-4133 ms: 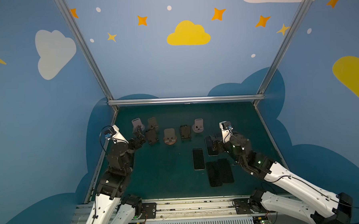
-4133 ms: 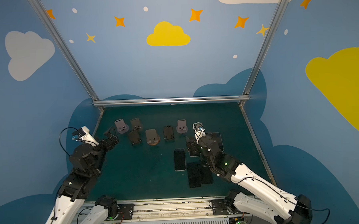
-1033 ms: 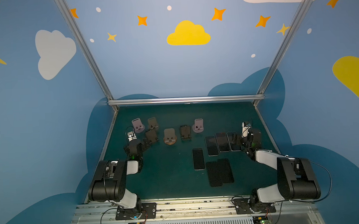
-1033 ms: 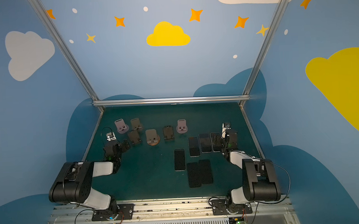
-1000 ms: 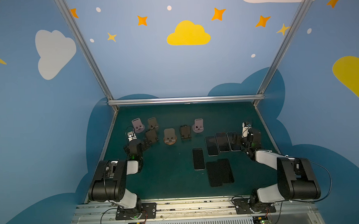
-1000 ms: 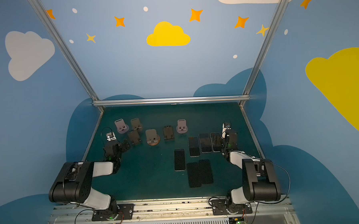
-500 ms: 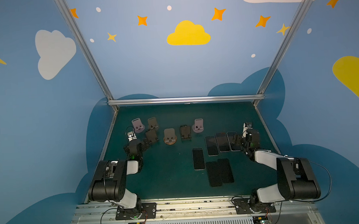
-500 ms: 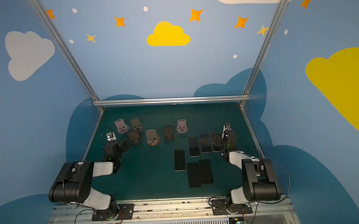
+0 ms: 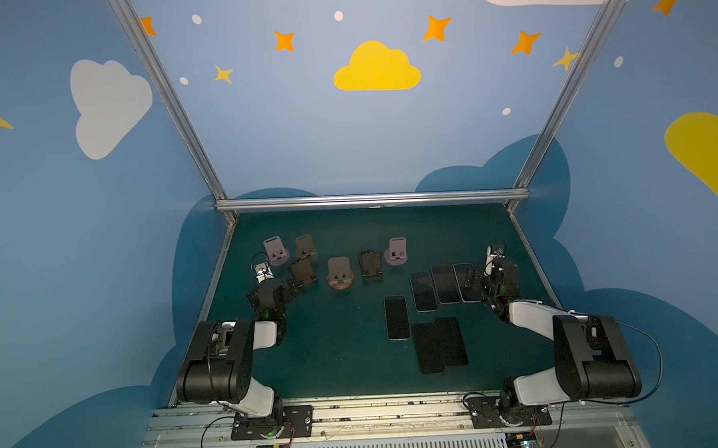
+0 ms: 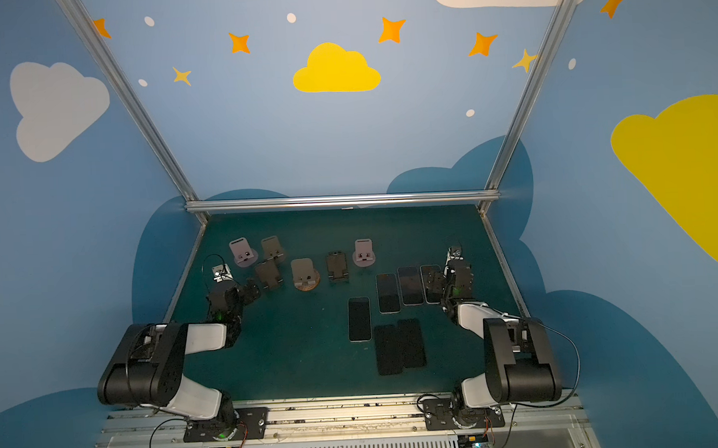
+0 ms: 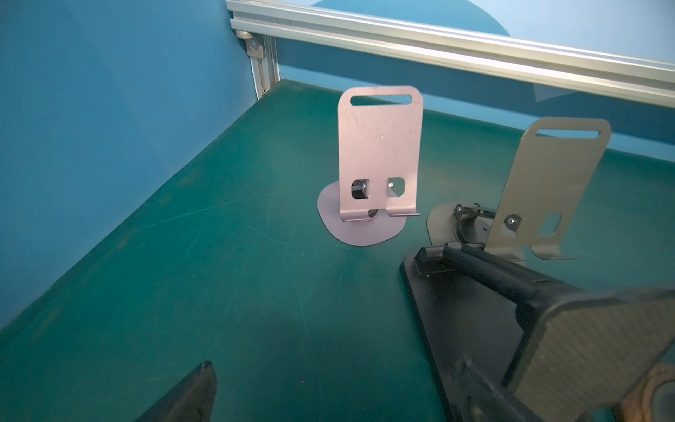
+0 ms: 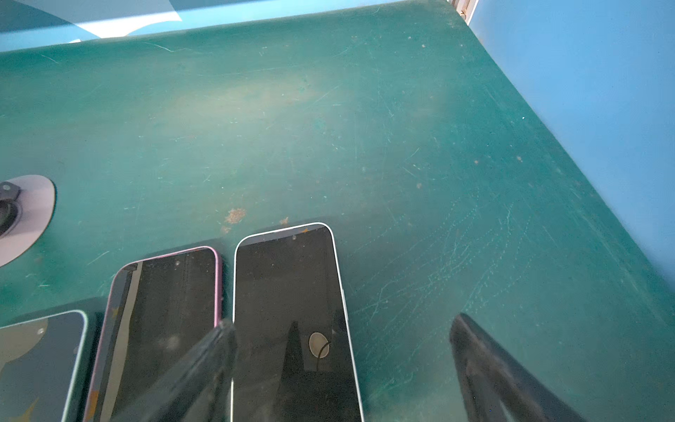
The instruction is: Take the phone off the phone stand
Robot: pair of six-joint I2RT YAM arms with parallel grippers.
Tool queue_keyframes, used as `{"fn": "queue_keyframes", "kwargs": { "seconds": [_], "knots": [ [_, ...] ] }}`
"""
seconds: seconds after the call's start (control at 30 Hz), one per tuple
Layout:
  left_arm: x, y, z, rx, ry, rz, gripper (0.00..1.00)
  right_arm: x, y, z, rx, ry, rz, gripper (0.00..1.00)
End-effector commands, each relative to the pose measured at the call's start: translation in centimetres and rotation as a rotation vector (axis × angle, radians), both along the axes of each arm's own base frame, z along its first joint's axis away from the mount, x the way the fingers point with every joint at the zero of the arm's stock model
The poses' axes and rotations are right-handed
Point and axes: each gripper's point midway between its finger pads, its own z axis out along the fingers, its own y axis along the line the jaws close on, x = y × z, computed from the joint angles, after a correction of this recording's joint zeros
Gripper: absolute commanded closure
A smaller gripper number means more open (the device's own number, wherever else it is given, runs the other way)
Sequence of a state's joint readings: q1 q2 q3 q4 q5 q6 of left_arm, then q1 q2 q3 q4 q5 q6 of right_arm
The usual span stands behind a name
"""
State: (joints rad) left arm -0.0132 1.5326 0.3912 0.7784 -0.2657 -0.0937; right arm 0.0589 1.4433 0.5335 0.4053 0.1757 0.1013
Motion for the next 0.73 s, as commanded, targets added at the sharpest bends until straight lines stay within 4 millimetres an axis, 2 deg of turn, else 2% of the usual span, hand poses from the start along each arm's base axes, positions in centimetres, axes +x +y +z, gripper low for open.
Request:
{"fn": "queue_keyframes", "kwargs": {
  "seconds": [0.0,0.43,0.5,0.7],
  "knots": [
    [0.3,0.0,0.8,-0.009,-0.023,0.001,0.0,0.2,0.0,0.3,0.003,-0.005,-0.009,0.09],
    [0.3,0.0,0.8,-0.009,-0.023,0.001,0.0,0.2,0.0,0.2,0.002,-0.004,-0.007,0.09],
    [0.3,0.0,0.8,-0.009,-0.023,0.001,0.0,0.5,1.6,0.1,0.007,0.013,0.091,0.09],
    [0.4,0.0,0.8,-0.009,-0.023,0.001,0.0,0.4,1.6,0.1,0.021,0.009,0.103,0.09]
  ]
}}
